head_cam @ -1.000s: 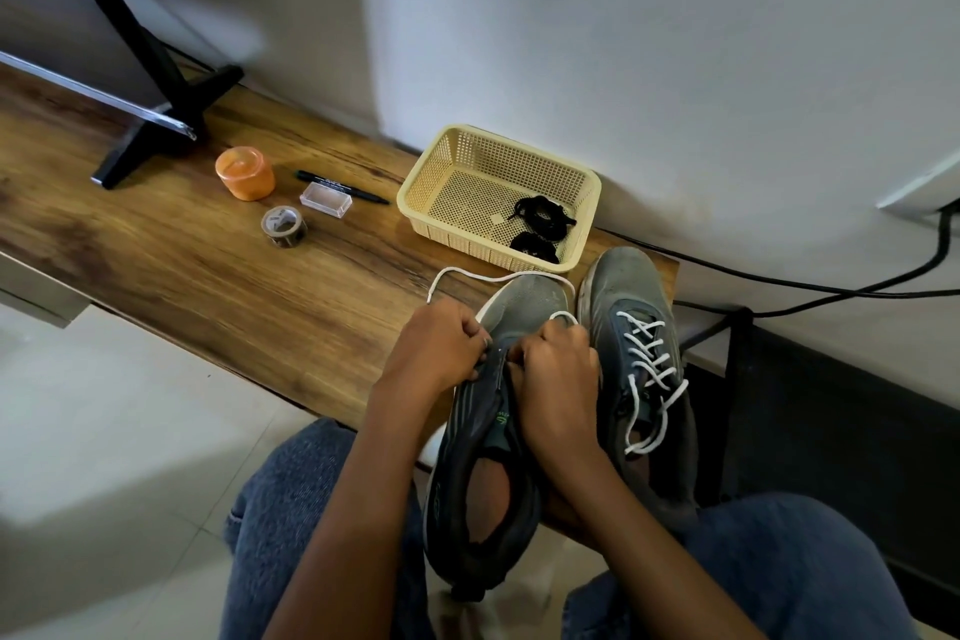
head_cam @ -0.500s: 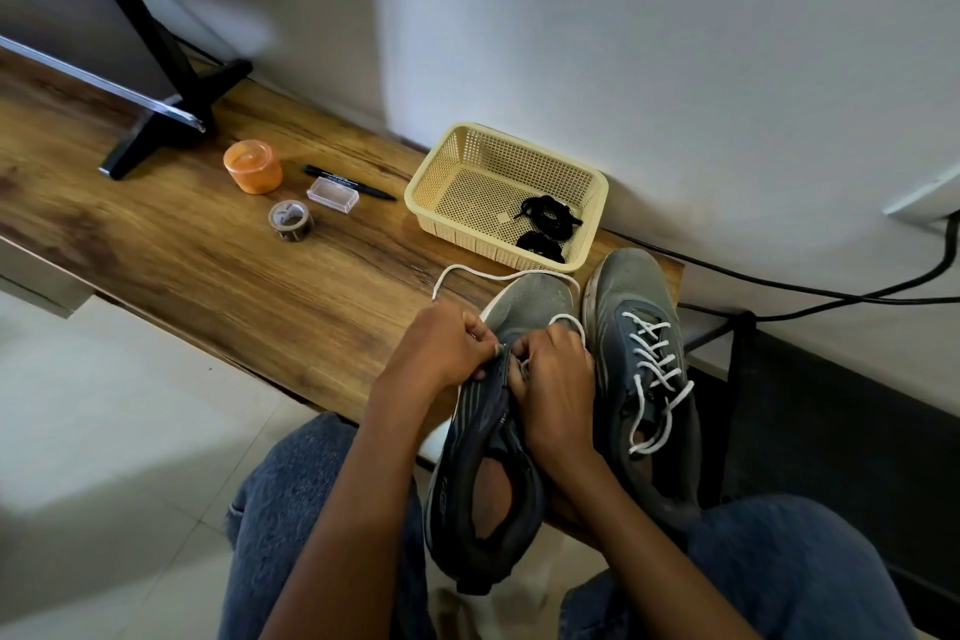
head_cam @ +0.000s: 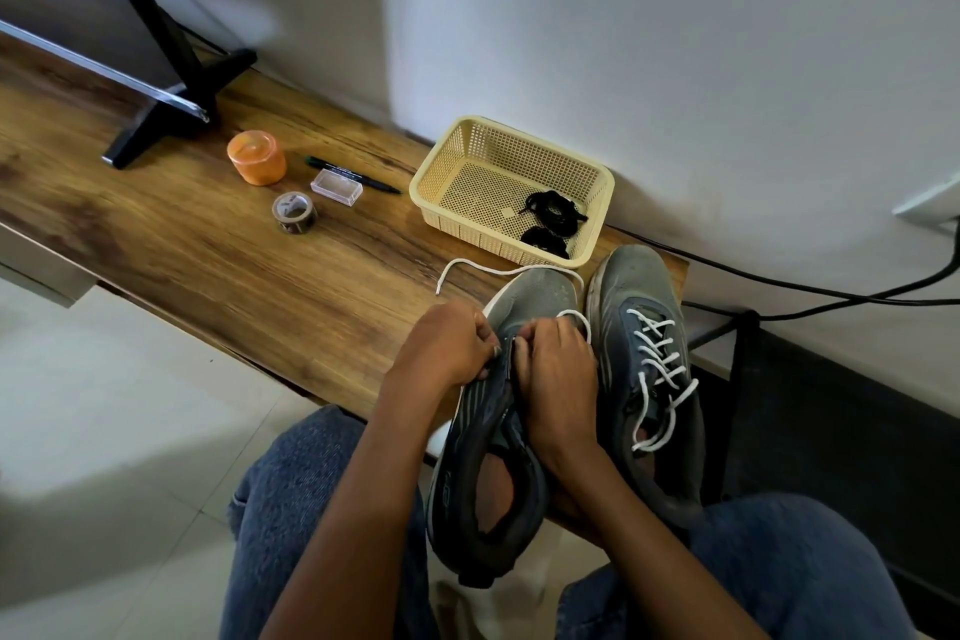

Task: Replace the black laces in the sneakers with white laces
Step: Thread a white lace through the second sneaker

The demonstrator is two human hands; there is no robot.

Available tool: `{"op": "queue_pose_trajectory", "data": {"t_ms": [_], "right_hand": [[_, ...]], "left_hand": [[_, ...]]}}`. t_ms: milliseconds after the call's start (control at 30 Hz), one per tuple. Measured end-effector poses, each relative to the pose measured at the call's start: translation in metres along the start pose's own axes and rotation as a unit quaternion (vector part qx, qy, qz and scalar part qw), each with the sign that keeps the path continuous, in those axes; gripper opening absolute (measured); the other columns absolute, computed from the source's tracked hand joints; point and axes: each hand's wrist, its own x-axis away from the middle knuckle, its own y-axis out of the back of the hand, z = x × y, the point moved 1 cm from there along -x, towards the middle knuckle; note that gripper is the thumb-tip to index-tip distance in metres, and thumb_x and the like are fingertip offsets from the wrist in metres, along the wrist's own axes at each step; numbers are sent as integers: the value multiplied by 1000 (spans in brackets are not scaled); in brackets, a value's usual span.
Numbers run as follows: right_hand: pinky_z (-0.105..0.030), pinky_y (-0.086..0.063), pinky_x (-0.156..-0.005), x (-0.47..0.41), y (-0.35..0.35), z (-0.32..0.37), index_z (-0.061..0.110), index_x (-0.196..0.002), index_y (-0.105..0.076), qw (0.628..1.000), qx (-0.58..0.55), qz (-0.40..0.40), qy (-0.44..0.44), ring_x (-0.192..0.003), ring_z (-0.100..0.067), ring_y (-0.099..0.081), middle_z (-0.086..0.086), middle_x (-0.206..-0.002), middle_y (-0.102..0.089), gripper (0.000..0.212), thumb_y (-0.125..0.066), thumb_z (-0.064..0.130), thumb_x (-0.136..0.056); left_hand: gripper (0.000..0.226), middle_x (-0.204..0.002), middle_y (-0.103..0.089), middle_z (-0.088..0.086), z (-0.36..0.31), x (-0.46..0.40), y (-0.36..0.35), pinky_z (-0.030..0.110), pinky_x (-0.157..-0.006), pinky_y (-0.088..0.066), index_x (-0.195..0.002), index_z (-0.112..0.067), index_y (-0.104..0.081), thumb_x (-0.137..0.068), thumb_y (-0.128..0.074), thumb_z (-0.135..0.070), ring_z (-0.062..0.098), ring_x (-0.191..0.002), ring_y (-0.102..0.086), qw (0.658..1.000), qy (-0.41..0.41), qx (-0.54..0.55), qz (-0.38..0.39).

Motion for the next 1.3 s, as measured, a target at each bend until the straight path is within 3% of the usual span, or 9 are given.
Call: {"op": "queue_pose_trajectory", "data": {"t_ms": [233, 400, 533, 700, 867, 967, 1033, 1167, 1300], "right_hand": [[-40, -42, -68, 1, 2, 1, 12, -77, -59, 1000, -19, 22, -10, -73, -32, -55, -9, -78, -57, 9, -66, 8, -79], [-35, -29, -77, 3, 0, 3, 12, -87, -61, 997, -32, 41, -61, -88, -28, -52, -8, -90, -57, 4, -58, 13, -89], [-38, -35, -75, 2, 2, 2, 12, -86, -62, 997, -50, 34, -48, -84, -29, -54, -8, -88, -59, 1, -62, 11, -86], [-40, -42, -68, 1, 8, 0, 10, -82, -62, 997, -71, 26, -28, -78, -30, -55, -9, -81, -59, 5, -66, 7, -81], [-41, -42, -70, 1, 13, 3, 10, -84, -60, 999, -39, 34, -13, -84, -29, -53, -8, -86, -57, 7, -67, 9, -81], [-42, -41, -78, 2, 21, 4, 14, -95, -59, 997, -27, 61, -26, -98, -26, -47, -5, -99, -54, 15, -66, 19, -83], [-41, -42, -80, 7, 27, 3, 13, -100, -57, 997, -30, 65, -33, -98, -25, -45, -6, -104, -51, 23, -69, 21, -81], [-39, -43, -81, 10, 34, 1, 11, -100, -52, 995, -37, 76, -46, -98, -24, -43, -7, -106, -47, 26, -68, 21, -82], [-37, -42, -82, 9, 39, 4, 12, -104, -53, 996, -14, 75, -49, -101, -26, -42, -8, -110, -47, 26, -65, 19, -82]], "left_hand": [[15, -80, -73, 3, -3, -1, -3, 36, -83, -57, -78, -18, -69, -89, -63, -10, 14, -74, -70, 1000, 6, -15, 4], [12, -83, -72, 5, -3, 0, -5, 35, -83, -55, -89, -14, -72, -90, -60, -11, 18, -84, -69, 999, -6, -40, -15], [13, -78, -72, 1, -2, 0, -5, 33, -80, -56, -79, -18, -69, -90, -63, -17, 13, -72, -70, 999, -15, -26, -44], [18, -75, -71, -1, -7, 1, -4, 19, -61, -47, -73, -28, -62, -89, -67, -21, 9, -58, -68, 997, -29, -5, -70], [11, -87, -71, 1, -7, 2, -3, 36, -81, -54, -78, -26, -64, -89, -66, -22, 20, -76, -69, 995, -58, -42, -63], [14, -83, -68, -3, -5, 1, 0, 19, -62, -52, -78, -26, -63, -90, -64, -19, 11, -62, -68, 996, -69, -13, -60], [18, -72, -63, -7, -3, 1, 3, 7, -47, -40, -75, -25, -61, -90, -63, -16, 1, -49, -64, 996, -62, 20, -59], [15, -70, -63, -6, -5, 4, 9, 10, -48, -41, -77, -20, -60, -91, -61, -12, 4, -53, -67, 990, -64, 81, -97], [10, -77, -62, -3, -5, 12, 20, 9, -42, -40, -84, -16, -58, -94, -57, -13, 10, -62, -67, 962, -43, 149, -225]]}}
